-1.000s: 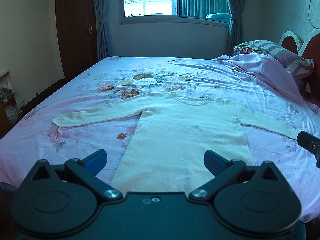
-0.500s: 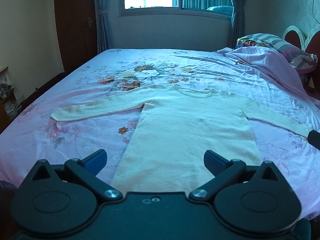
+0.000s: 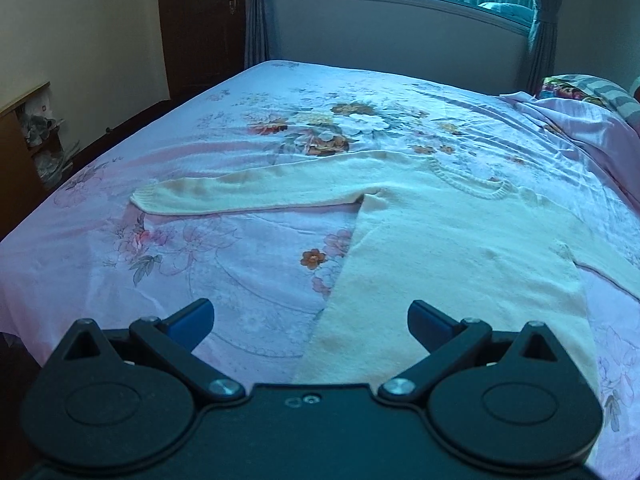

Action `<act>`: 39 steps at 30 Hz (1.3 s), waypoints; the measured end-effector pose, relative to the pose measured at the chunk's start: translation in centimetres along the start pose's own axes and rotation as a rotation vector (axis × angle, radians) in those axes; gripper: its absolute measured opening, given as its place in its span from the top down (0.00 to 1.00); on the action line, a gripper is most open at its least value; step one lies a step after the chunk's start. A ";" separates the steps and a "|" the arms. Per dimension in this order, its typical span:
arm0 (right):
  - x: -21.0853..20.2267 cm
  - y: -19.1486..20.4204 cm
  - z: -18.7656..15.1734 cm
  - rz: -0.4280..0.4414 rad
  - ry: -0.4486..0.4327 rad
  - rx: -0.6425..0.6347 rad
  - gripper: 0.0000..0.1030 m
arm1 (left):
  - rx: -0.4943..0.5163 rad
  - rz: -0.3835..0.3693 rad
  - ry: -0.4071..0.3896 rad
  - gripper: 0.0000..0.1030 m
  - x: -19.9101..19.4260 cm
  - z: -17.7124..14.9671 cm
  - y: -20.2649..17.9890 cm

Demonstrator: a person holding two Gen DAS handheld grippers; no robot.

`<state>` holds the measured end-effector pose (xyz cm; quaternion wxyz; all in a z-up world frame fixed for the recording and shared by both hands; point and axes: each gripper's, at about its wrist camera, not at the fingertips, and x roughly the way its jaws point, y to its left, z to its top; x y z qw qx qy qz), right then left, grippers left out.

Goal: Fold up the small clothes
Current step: 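Move the left gripper to the sweater's sleeve cuff and close on it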

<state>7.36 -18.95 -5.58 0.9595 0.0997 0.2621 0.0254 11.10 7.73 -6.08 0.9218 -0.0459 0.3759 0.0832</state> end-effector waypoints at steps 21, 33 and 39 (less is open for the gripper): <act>18.5 7.9 2.9 0.153 0.119 -0.064 0.00 | -0.326 0.023 0.183 0.18 17.4 6.3 12.7; 26.3 10.7 2.3 0.178 0.182 -0.099 0.00 | -0.627 -0.052 0.194 0.44 25.2 7.7 20.1; 28.4 11.3 1.6 0.182 0.210 -0.101 0.00 | -0.800 -0.103 0.116 0.44 27.6 7.8 23.2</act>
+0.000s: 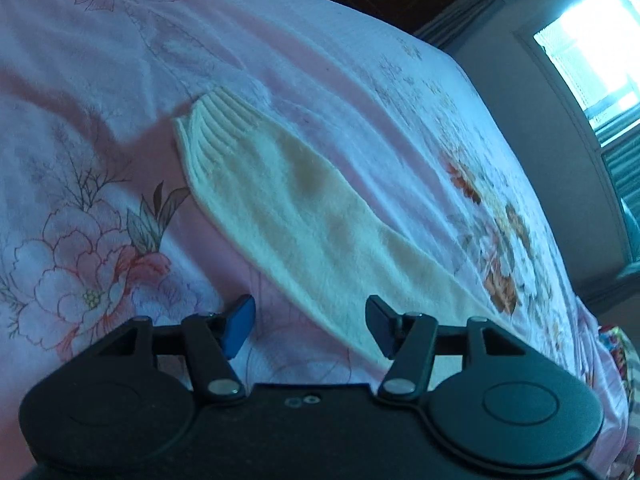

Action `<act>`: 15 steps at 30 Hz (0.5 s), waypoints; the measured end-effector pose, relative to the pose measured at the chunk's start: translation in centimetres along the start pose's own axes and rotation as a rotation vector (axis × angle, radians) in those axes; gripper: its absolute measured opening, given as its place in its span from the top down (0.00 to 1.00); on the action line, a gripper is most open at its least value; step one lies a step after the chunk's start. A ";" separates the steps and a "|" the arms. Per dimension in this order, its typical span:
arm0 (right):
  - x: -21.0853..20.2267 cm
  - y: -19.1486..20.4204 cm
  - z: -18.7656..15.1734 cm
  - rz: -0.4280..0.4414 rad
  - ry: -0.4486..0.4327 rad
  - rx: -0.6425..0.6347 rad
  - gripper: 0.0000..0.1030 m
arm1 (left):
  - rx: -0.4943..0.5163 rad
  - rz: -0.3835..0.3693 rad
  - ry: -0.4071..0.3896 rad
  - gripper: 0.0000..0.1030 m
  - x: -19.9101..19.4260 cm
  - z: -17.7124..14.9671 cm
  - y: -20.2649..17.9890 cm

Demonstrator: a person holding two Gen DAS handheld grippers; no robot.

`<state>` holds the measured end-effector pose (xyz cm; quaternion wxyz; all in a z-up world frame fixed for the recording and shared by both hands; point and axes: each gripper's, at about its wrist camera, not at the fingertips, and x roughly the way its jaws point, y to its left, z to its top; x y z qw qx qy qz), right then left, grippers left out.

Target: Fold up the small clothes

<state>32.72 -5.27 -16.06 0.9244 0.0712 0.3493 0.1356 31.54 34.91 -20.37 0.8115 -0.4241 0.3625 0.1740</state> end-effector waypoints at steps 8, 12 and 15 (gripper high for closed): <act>1.2 -0.5 0.1 -0.015 0.003 0.009 0.00 | -0.017 0.031 -0.102 0.87 1.7 2.3 0.2; 1.1 -0.8 -0.1 -0.018 0.004 0.016 0.00 | 0.032 0.052 -0.136 0.97 1.0 2.8 -0.7; 0.7 -1.4 -0.2 -0.024 0.002 0.036 0.00 | 0.205 0.009 -0.195 0.99 -1.0 2.2 -5.2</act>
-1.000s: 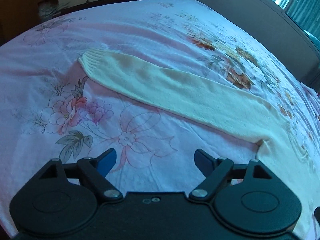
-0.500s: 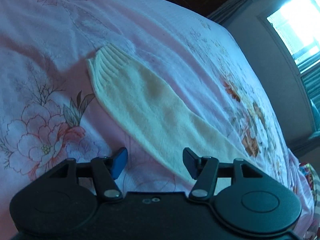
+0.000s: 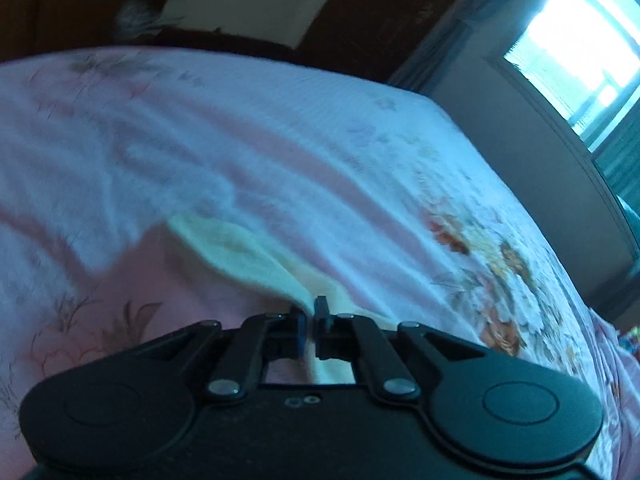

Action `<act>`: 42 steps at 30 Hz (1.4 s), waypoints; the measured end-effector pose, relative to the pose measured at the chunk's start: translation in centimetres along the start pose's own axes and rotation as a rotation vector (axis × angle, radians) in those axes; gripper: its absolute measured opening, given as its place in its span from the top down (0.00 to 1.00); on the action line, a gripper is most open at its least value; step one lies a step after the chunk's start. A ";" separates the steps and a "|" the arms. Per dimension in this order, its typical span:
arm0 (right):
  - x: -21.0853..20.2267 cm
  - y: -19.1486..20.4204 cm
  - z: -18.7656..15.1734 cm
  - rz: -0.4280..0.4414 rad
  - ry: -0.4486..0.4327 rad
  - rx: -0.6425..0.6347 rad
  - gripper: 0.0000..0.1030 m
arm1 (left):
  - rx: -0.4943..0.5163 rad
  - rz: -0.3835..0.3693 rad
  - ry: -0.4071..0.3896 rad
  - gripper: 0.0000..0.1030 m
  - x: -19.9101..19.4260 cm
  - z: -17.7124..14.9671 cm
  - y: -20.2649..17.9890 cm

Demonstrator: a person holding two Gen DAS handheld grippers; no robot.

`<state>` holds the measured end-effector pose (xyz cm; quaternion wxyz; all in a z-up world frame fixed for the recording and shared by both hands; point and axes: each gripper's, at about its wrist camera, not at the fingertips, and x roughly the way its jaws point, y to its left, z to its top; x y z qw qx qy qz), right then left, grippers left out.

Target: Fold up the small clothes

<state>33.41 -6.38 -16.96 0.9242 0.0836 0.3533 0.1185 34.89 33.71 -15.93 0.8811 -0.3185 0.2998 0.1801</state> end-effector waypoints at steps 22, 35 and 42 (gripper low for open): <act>-6.1 -12.0 -2.5 -0.128 0.014 0.181 0.00 | 0.684 -0.502 0.382 0.76 -5.3 -20.4 -24.2; -0.1 -12.8 0.5 -0.038 0.017 0.367 0.40 | 0.615 -0.230 0.246 0.75 -2.8 -13.4 -16.5; 2.4 -13.2 1.8 0.035 0.057 0.356 0.84 | 0.585 -0.232 0.241 0.75 -2.3 -13.5 -15.8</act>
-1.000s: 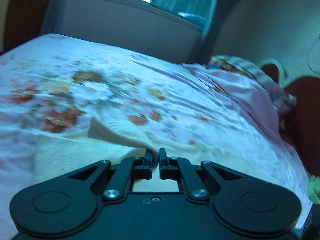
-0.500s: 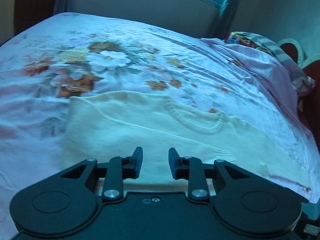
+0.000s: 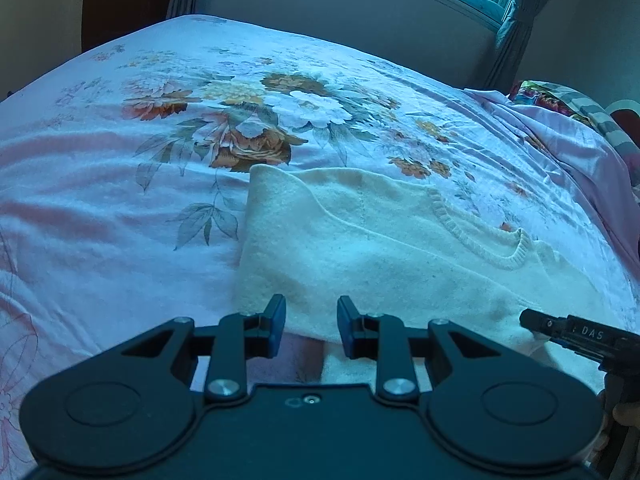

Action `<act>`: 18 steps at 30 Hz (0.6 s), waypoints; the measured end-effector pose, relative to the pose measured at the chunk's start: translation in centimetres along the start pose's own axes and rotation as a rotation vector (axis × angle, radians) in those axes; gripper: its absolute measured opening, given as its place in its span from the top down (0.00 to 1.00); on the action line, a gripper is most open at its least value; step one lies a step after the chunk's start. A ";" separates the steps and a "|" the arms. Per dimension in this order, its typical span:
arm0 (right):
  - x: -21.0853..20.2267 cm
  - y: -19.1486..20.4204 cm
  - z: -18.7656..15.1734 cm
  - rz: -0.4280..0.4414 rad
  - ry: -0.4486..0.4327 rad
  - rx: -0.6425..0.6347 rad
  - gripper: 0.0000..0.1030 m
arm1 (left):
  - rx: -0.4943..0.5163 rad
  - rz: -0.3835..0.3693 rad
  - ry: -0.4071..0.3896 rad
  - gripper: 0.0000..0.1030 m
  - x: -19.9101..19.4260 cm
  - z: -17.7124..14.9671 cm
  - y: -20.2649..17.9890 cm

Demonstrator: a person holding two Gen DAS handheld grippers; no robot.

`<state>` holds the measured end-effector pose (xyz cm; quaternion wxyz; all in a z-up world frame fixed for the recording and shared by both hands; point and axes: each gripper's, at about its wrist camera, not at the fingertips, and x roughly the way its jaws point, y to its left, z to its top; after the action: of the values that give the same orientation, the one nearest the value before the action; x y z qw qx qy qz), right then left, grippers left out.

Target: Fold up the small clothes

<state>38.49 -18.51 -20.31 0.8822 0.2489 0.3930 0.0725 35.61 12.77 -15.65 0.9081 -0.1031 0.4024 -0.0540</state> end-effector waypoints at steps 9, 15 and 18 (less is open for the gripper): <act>-6.1 -0.9 -1.1 0.006 -0.107 -0.002 0.91 | 0.060 -0.025 -0.018 0.75 0.0 -0.4 -2.8; -9.1 -5.0 -2.2 -0.080 -0.108 0.054 0.91 | 0.092 -0.063 -0.001 0.75 0.5 -1.7 -5.4; -9.5 -6.5 -2.9 -0.109 -0.099 0.088 0.91 | 0.097 -0.067 0.018 0.75 0.8 -2.4 -6.1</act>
<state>29.51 -26.10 -18.90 0.8916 0.2688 0.3645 -0.0052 34.31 6.33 -16.42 0.9060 -0.0718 0.4039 -0.1048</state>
